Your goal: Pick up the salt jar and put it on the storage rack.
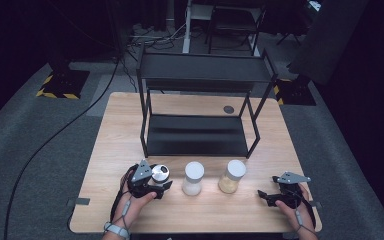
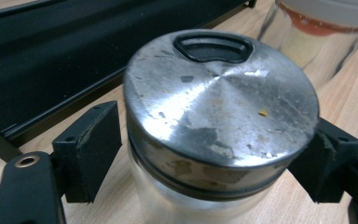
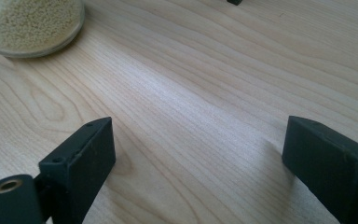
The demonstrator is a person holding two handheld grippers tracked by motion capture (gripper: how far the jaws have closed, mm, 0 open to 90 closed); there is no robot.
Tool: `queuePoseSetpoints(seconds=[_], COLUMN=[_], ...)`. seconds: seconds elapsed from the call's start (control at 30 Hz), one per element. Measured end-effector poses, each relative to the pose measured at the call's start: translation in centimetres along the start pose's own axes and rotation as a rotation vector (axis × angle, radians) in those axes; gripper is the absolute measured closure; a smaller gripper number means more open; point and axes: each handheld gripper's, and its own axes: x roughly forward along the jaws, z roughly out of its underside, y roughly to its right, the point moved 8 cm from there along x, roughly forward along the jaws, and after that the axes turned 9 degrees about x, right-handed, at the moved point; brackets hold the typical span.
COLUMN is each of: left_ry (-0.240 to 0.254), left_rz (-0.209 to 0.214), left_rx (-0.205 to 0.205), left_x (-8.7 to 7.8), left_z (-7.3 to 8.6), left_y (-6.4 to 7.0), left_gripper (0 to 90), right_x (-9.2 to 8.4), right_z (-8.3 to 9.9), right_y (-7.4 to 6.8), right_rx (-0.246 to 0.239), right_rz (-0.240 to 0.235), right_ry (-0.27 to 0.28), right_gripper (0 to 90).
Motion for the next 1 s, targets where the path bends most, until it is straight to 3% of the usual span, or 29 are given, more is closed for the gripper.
queuePoseSetpoints(seconds=[0.13,0.27,0.4,0.67,1.0], left_ry=[-0.030,-0.035,-0.007,-0.022,-0.028], left_rz=[-0.005,-0.034,-0.032,-0.012,-0.022], left_rx=[0.033,0.050,0.044,0.047,0.076], left_x=[0.4,0.4,0.4,0.2,-0.4], left_z=[-0.1,-0.1,0.4,-0.3,-2.7], left_y=[0.3,0.6,0.5,0.3,-0.1], left_gripper=[20.4,29.7,29.9,30.1,30.1], right_x=[0.0,0.0,0.0,0.0,0.0], right_z=[0.0,0.0,0.0,0.0,0.0], right_y=[0.0,0.0,0.0,0.0,0.1], right_rx=[0.000,0.000,0.000,0.000,-0.004], right_rz=[0.000,0.000,0.000,-0.001,-0.006], right_ry=[0.000,0.000,0.000,0.000,0.000], right_gripper=[9.4,9.4,9.3,9.4,9.4])
